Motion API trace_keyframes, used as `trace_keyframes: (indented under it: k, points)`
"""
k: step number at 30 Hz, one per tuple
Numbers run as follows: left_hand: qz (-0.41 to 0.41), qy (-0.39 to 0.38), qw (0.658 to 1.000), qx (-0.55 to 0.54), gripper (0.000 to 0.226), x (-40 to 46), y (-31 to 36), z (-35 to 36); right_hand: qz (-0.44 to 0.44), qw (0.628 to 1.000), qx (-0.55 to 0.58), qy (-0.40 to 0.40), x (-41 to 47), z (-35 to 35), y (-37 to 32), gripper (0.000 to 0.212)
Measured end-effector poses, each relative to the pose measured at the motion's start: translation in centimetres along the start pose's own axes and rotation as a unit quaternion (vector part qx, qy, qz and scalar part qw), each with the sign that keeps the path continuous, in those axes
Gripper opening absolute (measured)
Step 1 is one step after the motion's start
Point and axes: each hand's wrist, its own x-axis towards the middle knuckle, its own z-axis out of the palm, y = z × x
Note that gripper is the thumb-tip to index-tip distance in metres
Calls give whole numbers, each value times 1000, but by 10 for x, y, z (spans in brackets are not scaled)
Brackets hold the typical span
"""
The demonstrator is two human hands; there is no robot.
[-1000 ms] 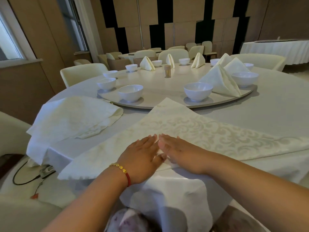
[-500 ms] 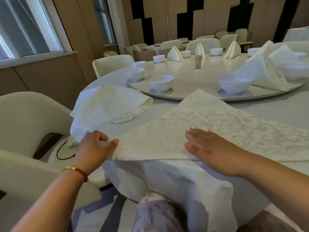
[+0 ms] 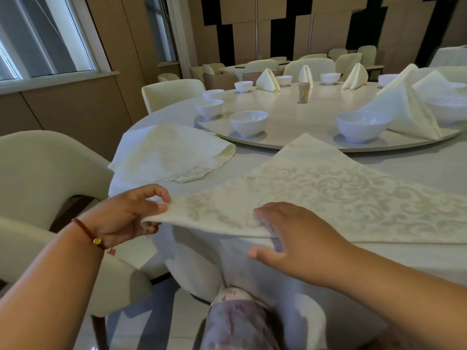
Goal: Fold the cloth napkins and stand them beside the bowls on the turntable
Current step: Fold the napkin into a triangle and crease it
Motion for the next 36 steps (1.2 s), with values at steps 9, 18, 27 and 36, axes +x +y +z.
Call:
trace_keyframes:
  k: [9,18,27,36]
  points:
    - [67,-215,919,-324,65,17,44,20,-3,987,-90,134,17,13,-22,39]
    - [119,36,992,-26,9,42,68,92,78,970,208,102,-6,-15,-26,30]
    - [117,140,942,280,37,89,57,117,123,980,142,59,-1,-57,10,47]
    - [84,149,897,407,26,136,56,141,91,983,24,-156,23,-26,89,66]
